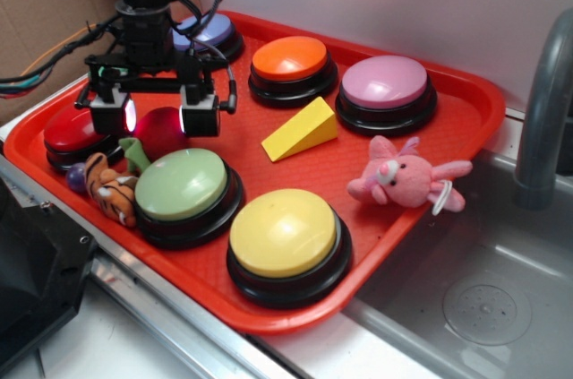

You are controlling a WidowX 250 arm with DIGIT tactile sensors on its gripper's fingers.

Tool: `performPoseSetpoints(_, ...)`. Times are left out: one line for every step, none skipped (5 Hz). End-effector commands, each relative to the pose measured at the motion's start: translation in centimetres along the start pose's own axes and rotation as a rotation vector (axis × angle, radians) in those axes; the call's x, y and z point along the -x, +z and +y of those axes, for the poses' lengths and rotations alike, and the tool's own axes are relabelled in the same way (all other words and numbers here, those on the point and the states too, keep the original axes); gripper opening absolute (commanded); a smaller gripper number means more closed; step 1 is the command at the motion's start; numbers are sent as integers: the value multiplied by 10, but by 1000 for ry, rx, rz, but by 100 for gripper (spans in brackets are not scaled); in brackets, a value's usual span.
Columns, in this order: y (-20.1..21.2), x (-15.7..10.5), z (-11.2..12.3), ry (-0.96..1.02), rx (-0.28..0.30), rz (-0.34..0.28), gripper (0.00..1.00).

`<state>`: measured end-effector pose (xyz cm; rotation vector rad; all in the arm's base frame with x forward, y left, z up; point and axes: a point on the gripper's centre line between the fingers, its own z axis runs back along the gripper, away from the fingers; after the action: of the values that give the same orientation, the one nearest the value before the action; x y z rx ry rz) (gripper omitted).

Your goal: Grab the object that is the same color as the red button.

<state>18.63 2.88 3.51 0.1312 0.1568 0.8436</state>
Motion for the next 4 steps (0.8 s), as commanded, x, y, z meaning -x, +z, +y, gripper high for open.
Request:
performPoseSetpoints(4, -7, 7, 75, 43, 13, 12)
performPoseSetpoints(4, -6, 6, 91, 47, 7, 0)
performPoseSetpoints(10, -10, 9, 102, 67, -7, 0)
performPoseSetpoints(36, -11, 9, 64, 112, -66, 0)
